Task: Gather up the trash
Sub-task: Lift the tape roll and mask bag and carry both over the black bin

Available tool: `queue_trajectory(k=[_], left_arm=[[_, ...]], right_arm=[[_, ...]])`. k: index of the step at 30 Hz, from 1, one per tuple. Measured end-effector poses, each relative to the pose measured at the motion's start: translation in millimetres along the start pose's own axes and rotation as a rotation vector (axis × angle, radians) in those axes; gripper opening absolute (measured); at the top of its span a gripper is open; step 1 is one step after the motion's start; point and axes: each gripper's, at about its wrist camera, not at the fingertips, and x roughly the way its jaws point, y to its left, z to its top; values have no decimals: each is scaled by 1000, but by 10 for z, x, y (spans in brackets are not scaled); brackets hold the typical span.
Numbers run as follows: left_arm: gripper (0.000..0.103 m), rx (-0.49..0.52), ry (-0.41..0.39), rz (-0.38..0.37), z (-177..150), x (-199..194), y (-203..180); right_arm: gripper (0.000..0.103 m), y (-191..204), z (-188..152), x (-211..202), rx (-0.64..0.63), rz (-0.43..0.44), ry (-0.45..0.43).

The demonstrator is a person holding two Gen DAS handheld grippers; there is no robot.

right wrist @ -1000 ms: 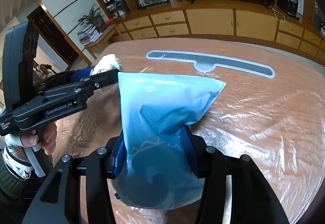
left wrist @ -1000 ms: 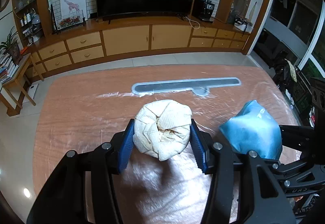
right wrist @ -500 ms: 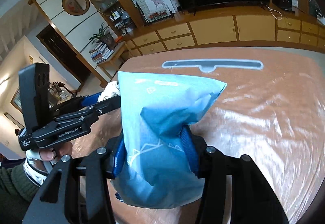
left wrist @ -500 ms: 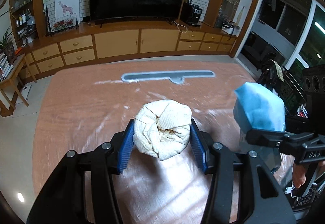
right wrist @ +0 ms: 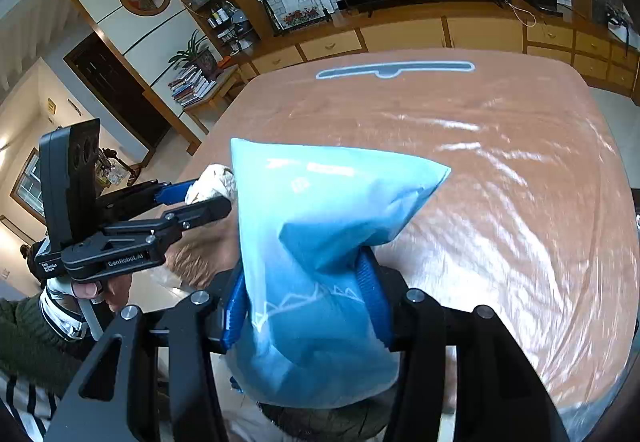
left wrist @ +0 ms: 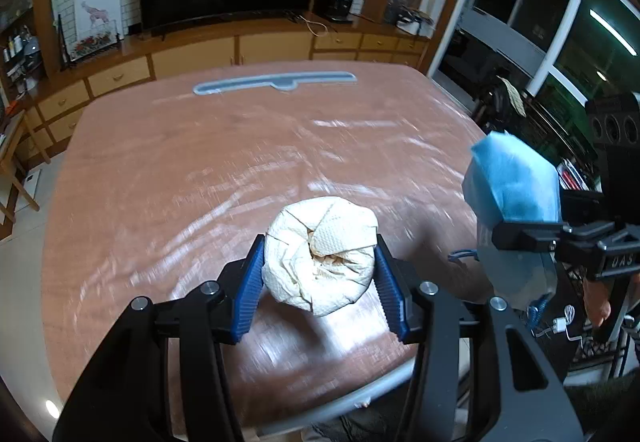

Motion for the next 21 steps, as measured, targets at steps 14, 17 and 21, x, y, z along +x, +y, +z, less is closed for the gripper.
queue_trajectory(k=[14,17,21], left_arm=[[52,98,40,-96,-496,-302,-347],[52,111,57,-115,-582,-321,-400],[52,134,74,-128,-663,-345,-460]], right_arm=[[45,231,-555,-253,0,37,3],[44,280,-628,-284,-13,37,3],[42,341,-709,-328,-12,33,14]])
